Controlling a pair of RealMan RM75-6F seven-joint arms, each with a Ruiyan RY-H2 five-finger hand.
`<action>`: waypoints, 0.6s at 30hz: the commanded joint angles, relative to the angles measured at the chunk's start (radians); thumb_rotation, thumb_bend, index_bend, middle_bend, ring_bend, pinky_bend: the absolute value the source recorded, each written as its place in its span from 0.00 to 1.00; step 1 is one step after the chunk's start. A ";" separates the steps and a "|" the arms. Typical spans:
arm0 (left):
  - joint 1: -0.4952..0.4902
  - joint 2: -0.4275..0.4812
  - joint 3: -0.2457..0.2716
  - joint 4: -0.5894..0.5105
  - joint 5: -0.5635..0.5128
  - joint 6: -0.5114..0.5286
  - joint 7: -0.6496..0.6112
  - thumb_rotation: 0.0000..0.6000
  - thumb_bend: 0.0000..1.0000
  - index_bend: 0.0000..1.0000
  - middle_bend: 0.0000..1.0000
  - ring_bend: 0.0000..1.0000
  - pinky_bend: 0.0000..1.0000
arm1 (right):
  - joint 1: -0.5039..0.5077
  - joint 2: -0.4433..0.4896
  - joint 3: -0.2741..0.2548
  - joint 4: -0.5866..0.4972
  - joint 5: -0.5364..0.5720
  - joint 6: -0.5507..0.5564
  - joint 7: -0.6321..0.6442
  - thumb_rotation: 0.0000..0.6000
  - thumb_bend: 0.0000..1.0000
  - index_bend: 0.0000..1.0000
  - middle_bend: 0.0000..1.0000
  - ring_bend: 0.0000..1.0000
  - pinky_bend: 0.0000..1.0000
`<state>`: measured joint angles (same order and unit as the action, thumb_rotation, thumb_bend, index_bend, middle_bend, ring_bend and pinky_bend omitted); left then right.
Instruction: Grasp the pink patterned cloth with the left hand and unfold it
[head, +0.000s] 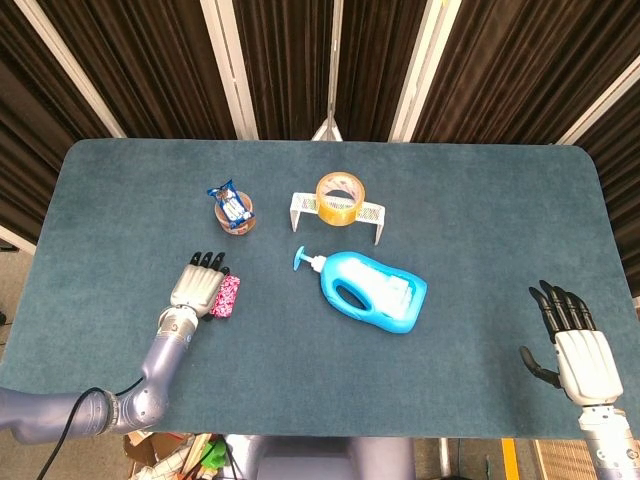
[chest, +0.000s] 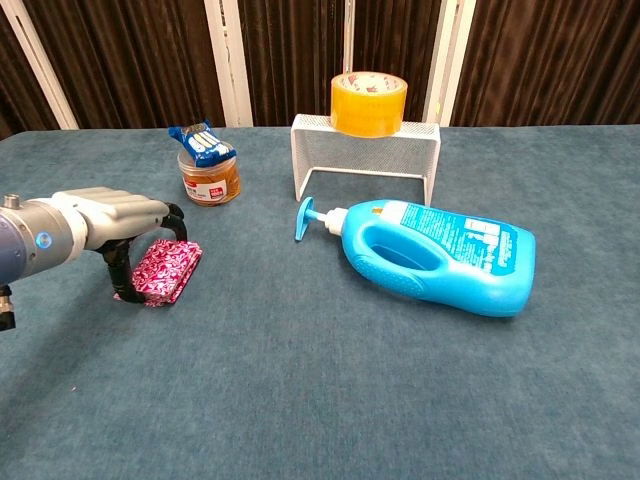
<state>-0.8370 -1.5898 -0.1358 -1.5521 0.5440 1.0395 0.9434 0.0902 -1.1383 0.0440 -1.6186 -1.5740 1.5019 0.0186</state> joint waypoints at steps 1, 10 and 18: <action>0.014 0.025 0.000 -0.036 0.042 0.015 -0.047 1.00 0.45 0.54 0.00 0.00 0.00 | 0.000 -0.001 0.000 0.001 0.000 0.000 -0.001 1.00 0.36 0.00 0.00 0.00 0.09; 0.042 0.136 0.044 -0.213 0.135 0.050 -0.083 1.00 0.45 0.54 0.00 0.00 0.00 | -0.001 -0.003 0.001 -0.001 0.000 0.003 -0.008 1.00 0.36 0.00 0.00 0.00 0.09; 0.036 0.124 0.088 -0.244 0.153 0.040 -0.076 1.00 0.45 0.53 0.00 0.00 0.00 | -0.003 -0.004 0.003 -0.001 0.004 0.007 -0.010 1.00 0.36 0.00 0.00 0.00 0.09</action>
<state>-0.7974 -1.4580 -0.0528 -1.8003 0.6993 1.0822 0.8641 0.0872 -1.1425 0.0474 -1.6192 -1.5700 1.5086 0.0083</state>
